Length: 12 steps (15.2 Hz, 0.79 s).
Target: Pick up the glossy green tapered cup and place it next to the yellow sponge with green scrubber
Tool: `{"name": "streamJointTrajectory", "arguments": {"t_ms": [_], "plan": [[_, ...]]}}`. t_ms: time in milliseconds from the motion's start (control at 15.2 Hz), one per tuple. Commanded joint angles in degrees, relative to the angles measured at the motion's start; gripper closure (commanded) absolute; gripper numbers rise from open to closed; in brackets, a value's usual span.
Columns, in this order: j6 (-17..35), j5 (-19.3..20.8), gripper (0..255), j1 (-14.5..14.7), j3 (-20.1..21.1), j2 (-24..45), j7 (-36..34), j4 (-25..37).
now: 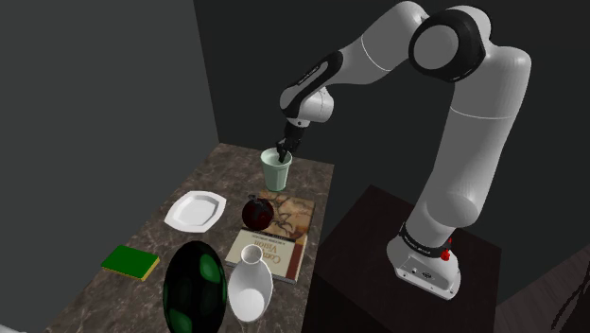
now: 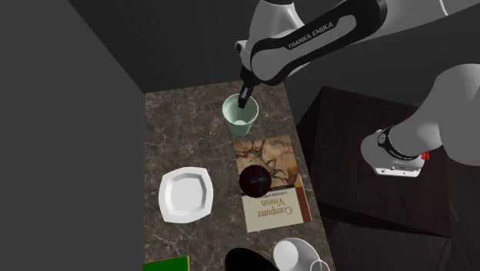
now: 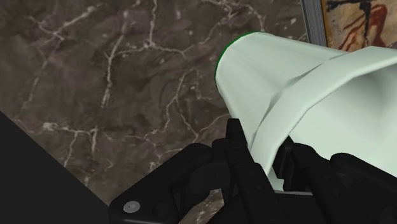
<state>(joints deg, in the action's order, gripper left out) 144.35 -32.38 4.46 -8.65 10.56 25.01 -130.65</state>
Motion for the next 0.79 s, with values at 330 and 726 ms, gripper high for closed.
{"name": "streamJointTrajectory", "arguments": {"t_ms": [330,726], "plan": [[-3.5,3.3,255,0.3,-0.8,-3.6,-3.3,0.5],[-7.2,6.3,255,0.4,-1.3,-6.8,-6.2,1.5]]}}
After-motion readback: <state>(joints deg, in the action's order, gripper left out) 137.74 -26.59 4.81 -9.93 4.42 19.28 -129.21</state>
